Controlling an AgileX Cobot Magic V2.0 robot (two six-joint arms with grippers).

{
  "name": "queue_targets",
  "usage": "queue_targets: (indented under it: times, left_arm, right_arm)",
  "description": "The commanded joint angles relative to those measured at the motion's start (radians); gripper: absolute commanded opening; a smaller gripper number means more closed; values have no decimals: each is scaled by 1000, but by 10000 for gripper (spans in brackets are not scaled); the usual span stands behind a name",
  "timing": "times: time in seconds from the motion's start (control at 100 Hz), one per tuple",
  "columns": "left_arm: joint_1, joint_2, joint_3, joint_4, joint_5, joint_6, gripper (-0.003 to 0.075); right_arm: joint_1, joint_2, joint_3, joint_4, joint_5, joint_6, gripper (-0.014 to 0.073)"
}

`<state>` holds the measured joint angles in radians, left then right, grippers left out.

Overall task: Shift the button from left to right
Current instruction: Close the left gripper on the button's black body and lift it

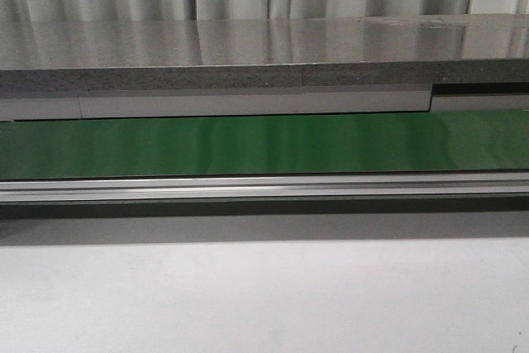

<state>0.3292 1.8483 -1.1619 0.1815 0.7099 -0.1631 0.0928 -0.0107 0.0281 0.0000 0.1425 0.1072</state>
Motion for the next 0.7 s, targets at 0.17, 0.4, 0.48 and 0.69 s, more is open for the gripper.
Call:
queue_targets:
  times: [0.17,0.4,0.48,0.69]
  left_arm:
    - [2,-5,-28,-1,-34,-1,564]
    - [2,29,-28,-11,-34,-1,564]
    - [2,35,-28,-11,-36,-1,564]
    - [2,38,-28,-15,-38,-1,521]
  right_arm:
    - [1,-20,-15,0,-76,-5,-67]
    - [1,-20,-15,0,-76,-5,-67]
    - [1,-20,-15,0,-76,-5,-67]
    - [1,-20,-15,0,-76,-5,-67]
